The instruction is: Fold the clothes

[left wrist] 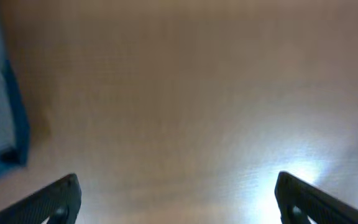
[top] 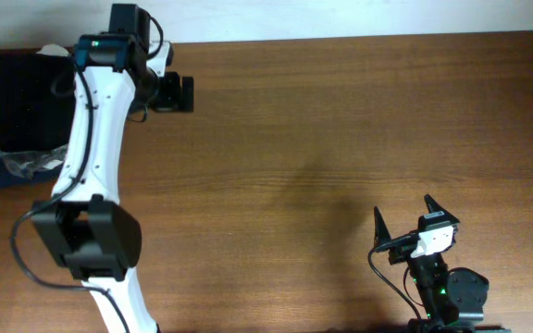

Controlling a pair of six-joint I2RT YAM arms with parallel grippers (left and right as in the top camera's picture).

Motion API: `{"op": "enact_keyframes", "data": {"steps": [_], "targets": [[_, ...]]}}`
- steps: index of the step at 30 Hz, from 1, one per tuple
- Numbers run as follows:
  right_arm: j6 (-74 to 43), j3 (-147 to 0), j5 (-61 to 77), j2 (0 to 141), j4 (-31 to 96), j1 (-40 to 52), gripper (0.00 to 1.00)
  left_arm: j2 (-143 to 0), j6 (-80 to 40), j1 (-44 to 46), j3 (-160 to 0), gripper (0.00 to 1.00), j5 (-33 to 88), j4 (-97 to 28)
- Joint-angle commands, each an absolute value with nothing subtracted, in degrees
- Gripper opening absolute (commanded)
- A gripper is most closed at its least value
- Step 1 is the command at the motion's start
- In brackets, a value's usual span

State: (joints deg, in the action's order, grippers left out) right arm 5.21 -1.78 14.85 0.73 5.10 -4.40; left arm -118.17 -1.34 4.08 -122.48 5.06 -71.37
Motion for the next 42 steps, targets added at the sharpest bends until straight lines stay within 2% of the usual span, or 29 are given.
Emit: {"op": "enact_keyframes", "data": {"steps": [1, 9, 25, 33, 42], "targets": [[5.56, -1.19, 14.72, 0.21, 4.97, -4.14, 0.99, -109.82, -0.67, 6.55, -122.83, 0.99, 4.91, -65.34], [5.56, -1.19, 14.72, 0.21, 4.97, -4.14, 0.99, -98.08, -0.62, 8.45, -111.77, 0.99, 3.36, -49.89], [5.56, -1.19, 14.72, 0.21, 4.97, -4.14, 0.99, -57.06, -1.93, 2.28, -45.17, 0.99, 3.62, -9.69], [5.56, -1.19, 14.72, 0.21, 4.97, -4.14, 0.99, -32.25, -1.96, 0.08, -18.76, 0.99, 3.62, 1.23], [5.56, -1.19, 14.72, 0.21, 4.97, -4.14, 0.99, -17.34, -1.96, -0.19, -5.30, 0.99, 3.60, 6.63]]}}
